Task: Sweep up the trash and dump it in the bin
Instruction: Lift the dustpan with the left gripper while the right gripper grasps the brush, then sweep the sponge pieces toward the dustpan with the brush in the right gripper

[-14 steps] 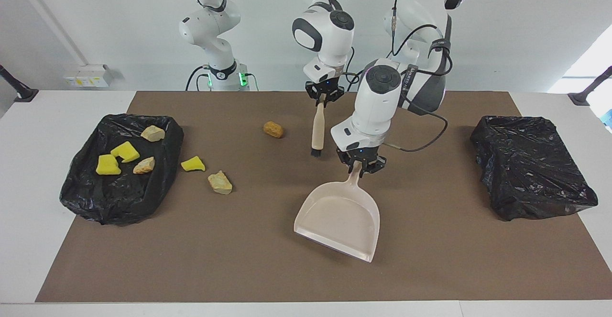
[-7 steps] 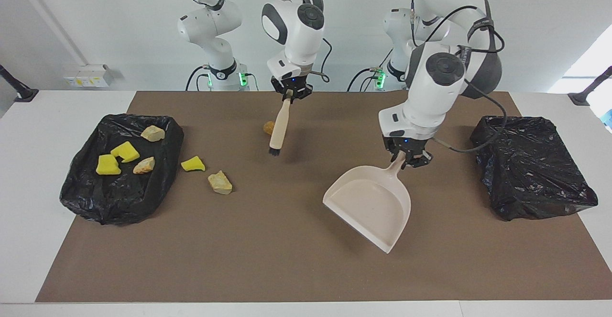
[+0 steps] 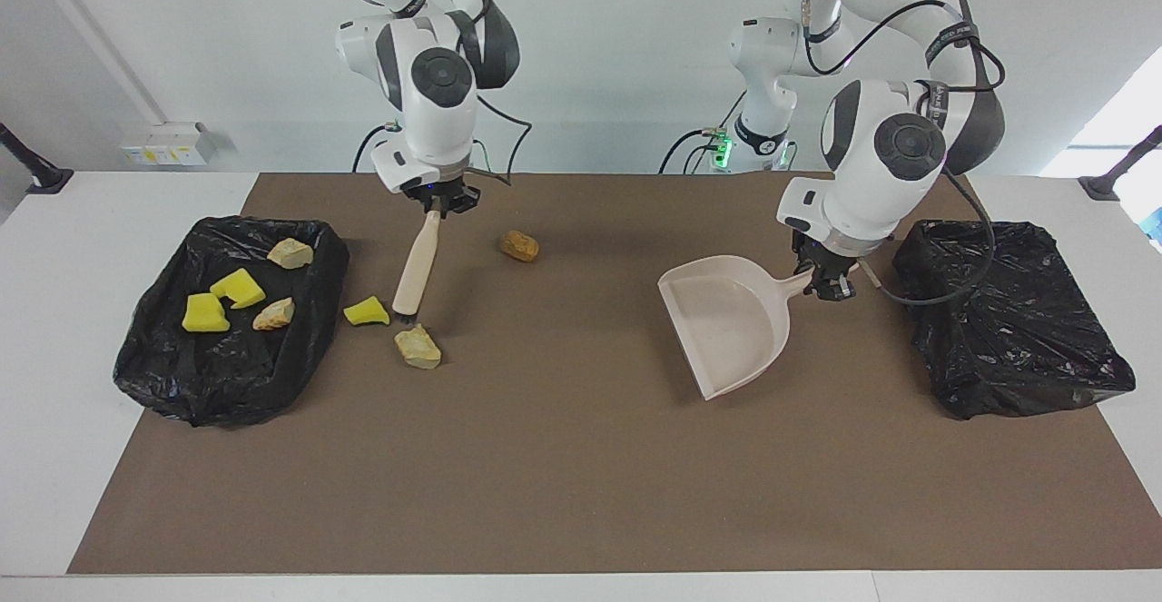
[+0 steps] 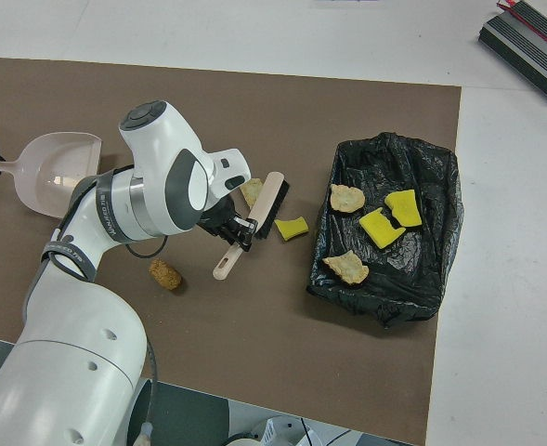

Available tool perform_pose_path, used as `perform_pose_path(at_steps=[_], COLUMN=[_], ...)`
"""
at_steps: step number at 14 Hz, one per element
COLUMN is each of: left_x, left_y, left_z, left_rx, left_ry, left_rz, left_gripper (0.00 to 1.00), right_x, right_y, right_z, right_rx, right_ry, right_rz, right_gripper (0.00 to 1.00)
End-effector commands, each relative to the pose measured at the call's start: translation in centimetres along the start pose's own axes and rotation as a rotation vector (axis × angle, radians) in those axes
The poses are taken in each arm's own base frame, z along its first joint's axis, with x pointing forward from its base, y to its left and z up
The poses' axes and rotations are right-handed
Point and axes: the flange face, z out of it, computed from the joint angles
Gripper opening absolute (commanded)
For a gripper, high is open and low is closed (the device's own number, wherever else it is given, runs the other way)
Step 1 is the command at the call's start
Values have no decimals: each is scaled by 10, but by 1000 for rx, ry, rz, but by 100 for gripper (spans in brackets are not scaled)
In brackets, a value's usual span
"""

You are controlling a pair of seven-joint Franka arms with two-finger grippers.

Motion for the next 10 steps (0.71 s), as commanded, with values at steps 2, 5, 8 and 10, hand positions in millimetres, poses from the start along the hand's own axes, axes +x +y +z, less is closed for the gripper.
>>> perform_pose_path(at_steps=[2, 5, 8, 10], left_x=[27, 28, 32, 44], left_y=[40, 42, 51, 56], left_z=[13, 14, 26, 27], left_rx=[19, 13, -6, 6], left_ry=[-19, -20, -31, -25], left_rz=[-8, -26, -69, -59], left_gripper=[0, 0, 0, 0], right_x=[-17, -21, -20, -19], right_y=[69, 98, 69, 50], right_z=[25, 47, 62, 69], right_rx=[13, 21, 24, 24], right_ry=[73, 92, 85, 69], right_rz=[-90, -137, -171, -191], right_gripper=[0, 0, 0, 0])
